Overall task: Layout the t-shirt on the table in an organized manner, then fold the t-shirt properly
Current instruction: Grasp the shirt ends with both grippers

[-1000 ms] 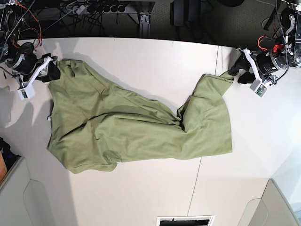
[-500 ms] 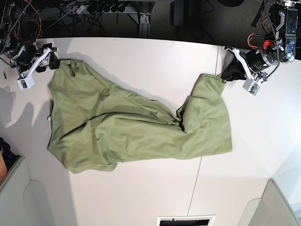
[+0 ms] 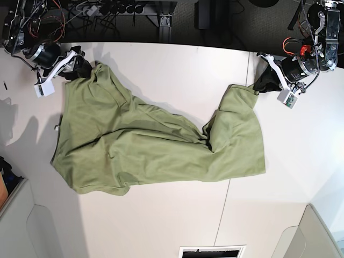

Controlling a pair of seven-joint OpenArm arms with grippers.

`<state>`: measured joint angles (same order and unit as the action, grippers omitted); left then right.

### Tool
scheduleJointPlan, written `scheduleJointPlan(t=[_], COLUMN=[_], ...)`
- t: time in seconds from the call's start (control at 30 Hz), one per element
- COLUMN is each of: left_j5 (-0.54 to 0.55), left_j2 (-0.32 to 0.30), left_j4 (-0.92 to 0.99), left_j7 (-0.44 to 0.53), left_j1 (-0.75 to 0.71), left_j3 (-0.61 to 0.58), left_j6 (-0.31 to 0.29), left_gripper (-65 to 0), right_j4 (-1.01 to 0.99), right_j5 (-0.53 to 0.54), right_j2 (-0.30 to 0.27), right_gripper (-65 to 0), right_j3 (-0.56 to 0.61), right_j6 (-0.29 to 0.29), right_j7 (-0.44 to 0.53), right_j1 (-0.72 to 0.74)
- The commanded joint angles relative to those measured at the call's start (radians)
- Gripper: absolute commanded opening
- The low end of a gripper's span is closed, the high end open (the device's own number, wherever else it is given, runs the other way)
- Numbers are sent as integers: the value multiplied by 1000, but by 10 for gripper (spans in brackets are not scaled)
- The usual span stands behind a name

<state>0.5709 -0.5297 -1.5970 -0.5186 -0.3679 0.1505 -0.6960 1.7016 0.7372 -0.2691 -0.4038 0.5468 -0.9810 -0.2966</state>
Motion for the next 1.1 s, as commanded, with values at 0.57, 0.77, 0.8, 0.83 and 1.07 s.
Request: scheduleJointPlan(t=[0.57,0.77,0.8,0.83,1.07], left_j5=[85,98,117,147,353], left_j2=[-37,-52,-71,-93,-233], left_j4=[-10,-2,5,11,21], left_j7=[40,2,-35,-81,-262], left_j1=[8,114,147,174,195], left_j3=[21,121,120,120,120], left_j6=[-2,-2,-2,-2,-2], left_gripper=[-650,-650,-650,-650,-650], right_j4=[17,17,16,14,-3], right_j5=[-35,-63,-79,-95,-66], right_j2=[10,-107,-130,-153,-240], right_gripper=[-650,-650,-650,-650,-650], right_j3=[-31,-61,-61,-61,-64], right_j6=[10,10,10,7,7], right_j7=[69,72,63,56,17], right_j1=[40,119,130,138,134])
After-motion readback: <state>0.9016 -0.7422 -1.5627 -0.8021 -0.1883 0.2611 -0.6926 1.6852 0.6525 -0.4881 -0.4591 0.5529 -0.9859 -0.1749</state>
